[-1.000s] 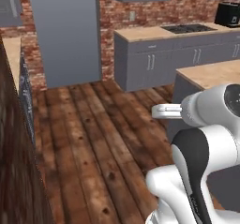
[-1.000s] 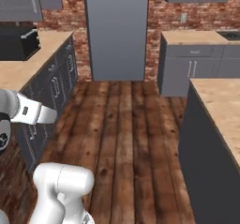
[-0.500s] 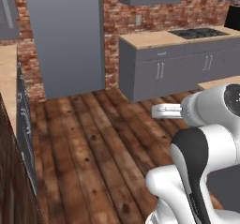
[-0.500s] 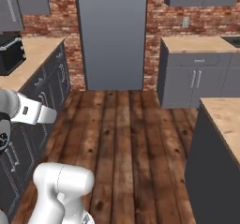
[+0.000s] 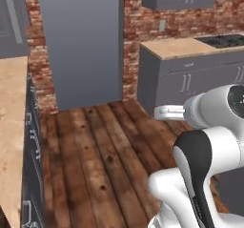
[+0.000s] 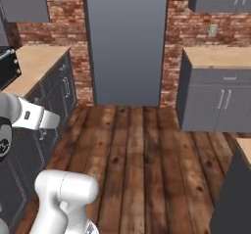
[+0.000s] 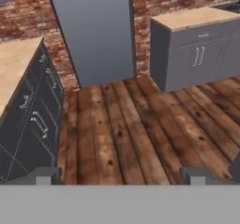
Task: There is a bowl on the dining counter. Grab a lemon wedge from the fridge and place it in the bowl. Then get the liquor bottle and glass cup from the cabinet and place them next to the bowl.
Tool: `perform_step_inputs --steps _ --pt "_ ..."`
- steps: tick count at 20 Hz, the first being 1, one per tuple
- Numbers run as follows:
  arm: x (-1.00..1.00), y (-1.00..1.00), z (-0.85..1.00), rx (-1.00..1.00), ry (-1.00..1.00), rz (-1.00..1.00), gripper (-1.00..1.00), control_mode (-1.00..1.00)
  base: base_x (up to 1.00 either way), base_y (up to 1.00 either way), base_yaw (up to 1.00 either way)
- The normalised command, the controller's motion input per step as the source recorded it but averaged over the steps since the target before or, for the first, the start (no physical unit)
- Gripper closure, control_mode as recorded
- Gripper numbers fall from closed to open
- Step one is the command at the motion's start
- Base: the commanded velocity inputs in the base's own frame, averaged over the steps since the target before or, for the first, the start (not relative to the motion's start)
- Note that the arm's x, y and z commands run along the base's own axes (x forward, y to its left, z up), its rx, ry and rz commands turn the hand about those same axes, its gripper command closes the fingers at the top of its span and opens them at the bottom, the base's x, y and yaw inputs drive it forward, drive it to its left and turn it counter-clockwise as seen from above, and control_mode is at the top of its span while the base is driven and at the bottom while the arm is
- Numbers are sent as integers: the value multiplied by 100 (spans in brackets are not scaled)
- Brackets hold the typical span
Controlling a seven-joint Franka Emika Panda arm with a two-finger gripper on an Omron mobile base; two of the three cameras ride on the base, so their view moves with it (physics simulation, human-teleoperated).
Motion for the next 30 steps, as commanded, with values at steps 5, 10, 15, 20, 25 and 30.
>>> perform_step_inputs --steps 5,10,15,20,25,30 --pt "0 0 0 0 0 0 -100 100 100 -10 29" --pt "0 0 0 0 0 0 -100 100 100 -16 37" --pt "0 0 0 0 0 0 -100 100 95 -22 45" --pt "0 0 0 0 0 0 -100 100 54 -39 51" --pt "0 0 0 0 0 0 -100 100 44 -35 57" --pt "0 0 0 0 0 0 -100 100 40 -42 55"
